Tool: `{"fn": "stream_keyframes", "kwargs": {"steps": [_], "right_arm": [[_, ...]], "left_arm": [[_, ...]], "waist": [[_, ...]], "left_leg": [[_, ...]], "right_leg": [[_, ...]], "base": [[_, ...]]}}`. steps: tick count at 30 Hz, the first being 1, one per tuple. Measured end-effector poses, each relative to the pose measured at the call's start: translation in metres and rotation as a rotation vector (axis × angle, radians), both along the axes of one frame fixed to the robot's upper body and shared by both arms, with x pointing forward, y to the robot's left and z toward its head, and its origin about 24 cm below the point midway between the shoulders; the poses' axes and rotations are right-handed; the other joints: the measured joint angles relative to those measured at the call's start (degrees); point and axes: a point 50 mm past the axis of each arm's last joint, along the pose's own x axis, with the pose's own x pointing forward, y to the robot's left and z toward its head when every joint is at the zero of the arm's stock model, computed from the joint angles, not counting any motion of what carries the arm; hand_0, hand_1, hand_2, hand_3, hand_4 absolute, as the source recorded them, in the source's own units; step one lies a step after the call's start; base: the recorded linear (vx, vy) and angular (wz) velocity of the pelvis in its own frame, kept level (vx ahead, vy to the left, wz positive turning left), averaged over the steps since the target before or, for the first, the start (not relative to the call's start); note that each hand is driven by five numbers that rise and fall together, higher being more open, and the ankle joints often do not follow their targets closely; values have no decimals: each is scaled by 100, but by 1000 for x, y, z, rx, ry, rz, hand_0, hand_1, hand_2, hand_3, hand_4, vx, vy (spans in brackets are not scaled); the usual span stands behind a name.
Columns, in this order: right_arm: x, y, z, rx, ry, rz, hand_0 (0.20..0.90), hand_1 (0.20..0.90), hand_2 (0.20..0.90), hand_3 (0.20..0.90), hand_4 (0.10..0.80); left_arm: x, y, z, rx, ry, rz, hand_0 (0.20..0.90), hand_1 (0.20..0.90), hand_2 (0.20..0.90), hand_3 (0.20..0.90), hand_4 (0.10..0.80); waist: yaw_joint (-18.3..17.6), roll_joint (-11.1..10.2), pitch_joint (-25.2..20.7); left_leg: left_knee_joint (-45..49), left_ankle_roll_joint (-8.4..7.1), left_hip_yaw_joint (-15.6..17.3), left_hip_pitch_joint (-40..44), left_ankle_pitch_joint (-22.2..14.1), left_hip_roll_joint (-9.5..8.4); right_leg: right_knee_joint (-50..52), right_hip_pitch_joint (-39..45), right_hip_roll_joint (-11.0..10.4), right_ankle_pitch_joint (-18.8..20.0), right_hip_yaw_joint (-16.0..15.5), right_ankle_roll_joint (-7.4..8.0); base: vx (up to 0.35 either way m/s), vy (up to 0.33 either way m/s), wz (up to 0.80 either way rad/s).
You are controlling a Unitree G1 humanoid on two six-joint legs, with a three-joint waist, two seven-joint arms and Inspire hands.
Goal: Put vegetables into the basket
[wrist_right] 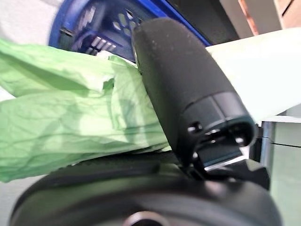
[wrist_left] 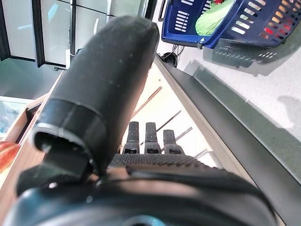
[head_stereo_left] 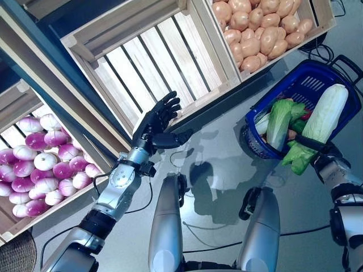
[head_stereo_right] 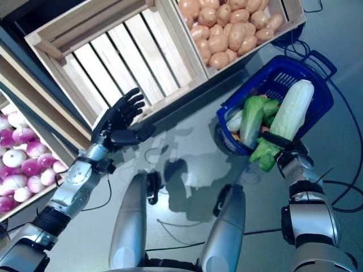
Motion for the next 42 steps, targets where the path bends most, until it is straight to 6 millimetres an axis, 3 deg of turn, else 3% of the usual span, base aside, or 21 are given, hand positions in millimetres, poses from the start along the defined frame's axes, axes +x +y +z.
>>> {"fn": "stream_keyframes", "kwargs": {"steps": [6, 12, 21, 29, 31, 33, 36, 38, 42], "right_arm": [[-4, -13, 13, -8, -38, -34, 900, 900, 900, 900, 800], [-7, -17, 13, 16, -55, -58, 900, 900, 900, 900, 800], [-2, -15, 25, -6, -105, -30, 900, 900, 900, 900, 800], [-3, -18, 29, 7, -134, -43, 900, 900, 900, 900, 800], [-4, -17, 27, 0, -138, -20, 900, 900, 900, 900, 800], [-6, -11, 15, 9, -125, 21, 900, 900, 900, 900, 800], [-13, 3, -16, 52, -75, 76, 900, 900, 900, 900, 800], [-18, 24, -44, 99, -42, 136, 900, 900, 900, 900, 800], [-41, 72, -97, 196, 1, 270, 900, 900, 900, 900, 800]], "left_arm": [[0, 0, 0, -10, 2, -1, 900, 900, 900, 900, 800], [0, 1, -1, -24, 8, -8, 900, 900, 900, 900, 800], [0, 12, 6, -24, -15, 5, 900, 900, 900, 900, 800], [1, 22, 16, -29, -42, 23, 900, 900, 900, 900, 800], [2, 23, 14, -26, -19, 18, 900, 900, 900, 900, 800], [-1, 23, 6, -27, 13, 17, 900, 900, 900, 900, 800], [-6, 23, -5, -14, 49, 13, 900, 900, 900, 900, 800], [-12, 21, -18, -7, 85, 18, 900, 900, 900, 900, 800], [-27, 16, -52, -10, 185, 25, 900, 900, 900, 900, 800]], "waist": [[-1, -3, -1], [-10, -9, -4], [57, -144, -55], [79, -313, -213], [78, -357, -240], [90, -368, -365], [73, -497, -948], [40, -552, -1296], [9, -624, -1866]], "left_leg": [[82, -17, -24, -4, -51, 21], [-128, -28, -20, 357, -43, 74], [-1550, -227, 181, 1618, 254, 250], [-2763, -349, 352, 2789, 444, 302], [-3262, -350, 467, 3233, 616, 283], [-3843, -375, 531, 3704, 782, 267], [-4485, -377, 694, 3999, 994, 234], [-5002, -417, 709, 4389, 1118, 179], [-5636, -456, 845, 4933, 1241, 115]], "right_leg": [[101, 2, -12, -77, -6, -5], [-111, 410, 13, -99, -145, -18], [-1521, 1669, 314, 192, -551, 33], [-2813, 2816, 551, 469, -807, 77], [-3352, 3215, 645, 701, -839, 90], [-4040, 3707, 767, 971, -944, 118], [-4877, 4012, 914, 1299, -961, 151], [-5570, 4418, 1039, 1594, -963, 136], [-6245, 4892, 1110, 1797, -935, 132]], "base": [[75, -17, 1], [60, -19, 0], [93, -38, -4], [94, -27, -7], [115, 17, -15], [107, 25, -13], [178, 81, -15], [98, 86, -18], [63, 87, -15]]}}
